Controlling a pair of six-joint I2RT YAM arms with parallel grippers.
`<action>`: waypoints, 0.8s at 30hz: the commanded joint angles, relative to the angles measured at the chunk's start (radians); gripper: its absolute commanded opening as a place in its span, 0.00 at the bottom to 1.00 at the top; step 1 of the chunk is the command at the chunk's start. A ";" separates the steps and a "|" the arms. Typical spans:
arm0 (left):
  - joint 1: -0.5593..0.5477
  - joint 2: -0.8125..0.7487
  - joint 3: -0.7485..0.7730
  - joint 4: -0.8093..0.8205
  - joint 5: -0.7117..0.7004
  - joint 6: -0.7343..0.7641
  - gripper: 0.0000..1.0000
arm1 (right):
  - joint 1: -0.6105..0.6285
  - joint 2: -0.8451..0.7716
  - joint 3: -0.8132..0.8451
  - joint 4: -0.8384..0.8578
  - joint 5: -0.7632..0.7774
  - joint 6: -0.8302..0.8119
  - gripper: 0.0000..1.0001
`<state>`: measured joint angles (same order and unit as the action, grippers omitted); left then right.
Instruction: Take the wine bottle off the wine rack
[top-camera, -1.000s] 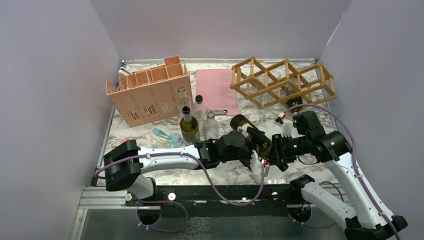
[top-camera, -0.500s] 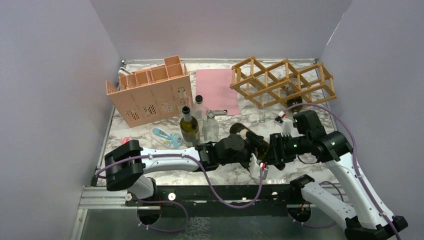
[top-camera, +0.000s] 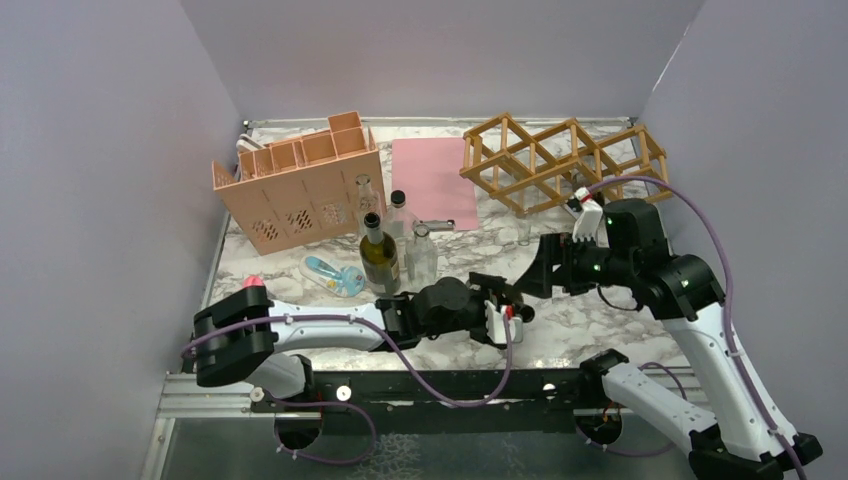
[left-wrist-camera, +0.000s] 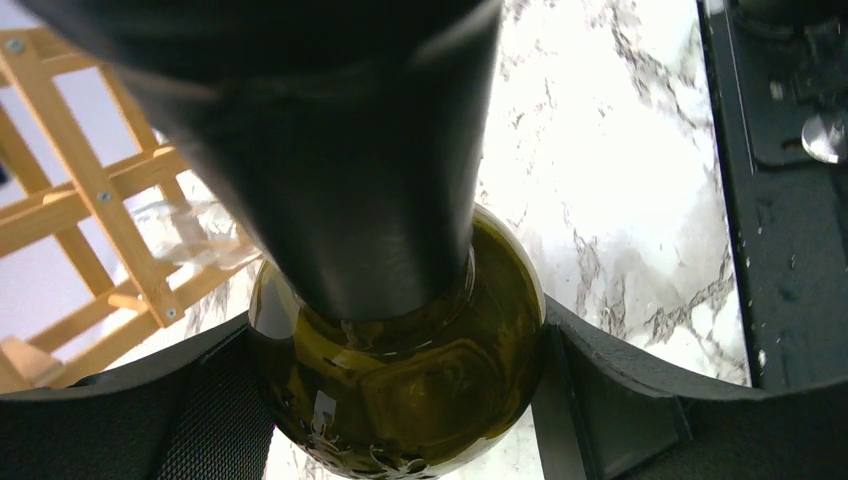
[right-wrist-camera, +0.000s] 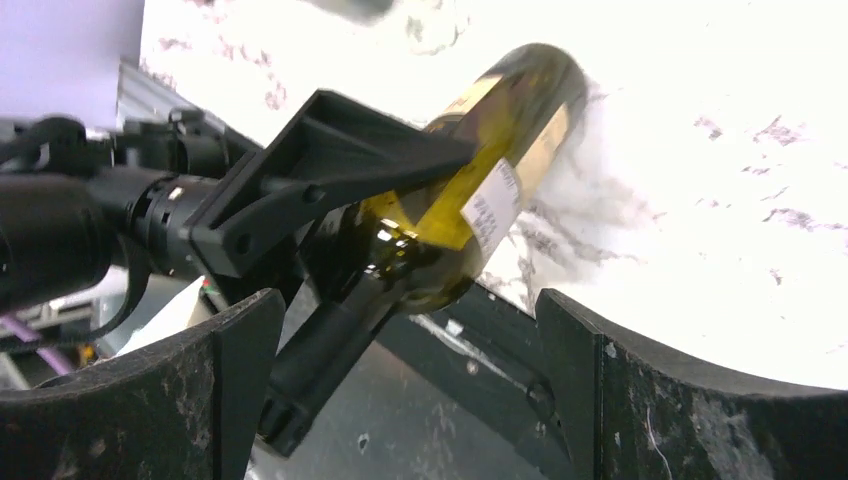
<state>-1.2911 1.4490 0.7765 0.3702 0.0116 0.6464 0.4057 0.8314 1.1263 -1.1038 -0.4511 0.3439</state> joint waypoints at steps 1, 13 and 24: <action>-0.004 -0.125 -0.011 0.177 -0.115 -0.173 0.39 | 0.002 0.001 0.052 0.117 0.151 0.056 0.99; -0.004 -0.434 -0.138 0.026 -0.240 -0.496 0.39 | 0.002 -0.007 0.118 0.153 0.339 0.062 1.00; 0.008 -0.585 -0.190 -0.206 -0.360 -0.628 0.39 | 0.002 0.011 0.099 0.197 0.310 0.079 1.00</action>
<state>-1.2911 0.9382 0.6052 0.1543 -0.2459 0.0734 0.4057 0.8371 1.2221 -0.9756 -0.1379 0.4053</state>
